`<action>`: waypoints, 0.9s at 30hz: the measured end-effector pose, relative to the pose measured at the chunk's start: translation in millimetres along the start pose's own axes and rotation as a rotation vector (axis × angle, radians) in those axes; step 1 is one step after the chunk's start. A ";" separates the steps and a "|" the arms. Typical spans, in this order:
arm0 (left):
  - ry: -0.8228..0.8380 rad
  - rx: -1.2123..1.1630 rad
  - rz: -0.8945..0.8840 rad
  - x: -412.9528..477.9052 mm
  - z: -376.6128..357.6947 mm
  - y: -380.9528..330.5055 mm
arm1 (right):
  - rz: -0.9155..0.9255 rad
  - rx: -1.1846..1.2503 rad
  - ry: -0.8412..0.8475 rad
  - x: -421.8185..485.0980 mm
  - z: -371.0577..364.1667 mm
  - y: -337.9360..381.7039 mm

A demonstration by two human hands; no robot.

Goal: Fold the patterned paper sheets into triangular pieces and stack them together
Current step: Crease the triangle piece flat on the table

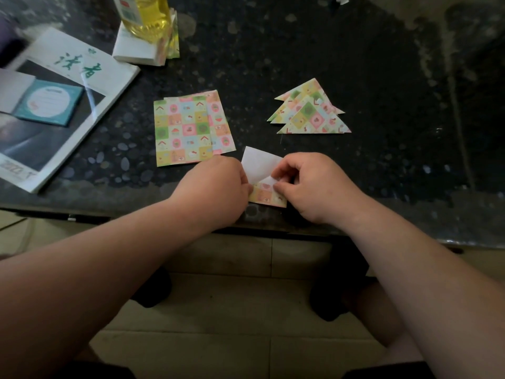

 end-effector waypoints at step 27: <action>0.033 0.719 -0.420 -58.4 -71.3 -5.5 | 0.033 0.065 -0.003 4.2 0.2 -5.3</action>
Point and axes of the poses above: each hand's wrist, its own x-axis towards the middle knuckle, its own z-axis out of the back of the hand, y = z × x, the point moved 1 cm from there along x, towards the middle knuckle, and after that the axes turned 14 degrees about -x, right-handed, at the moved point
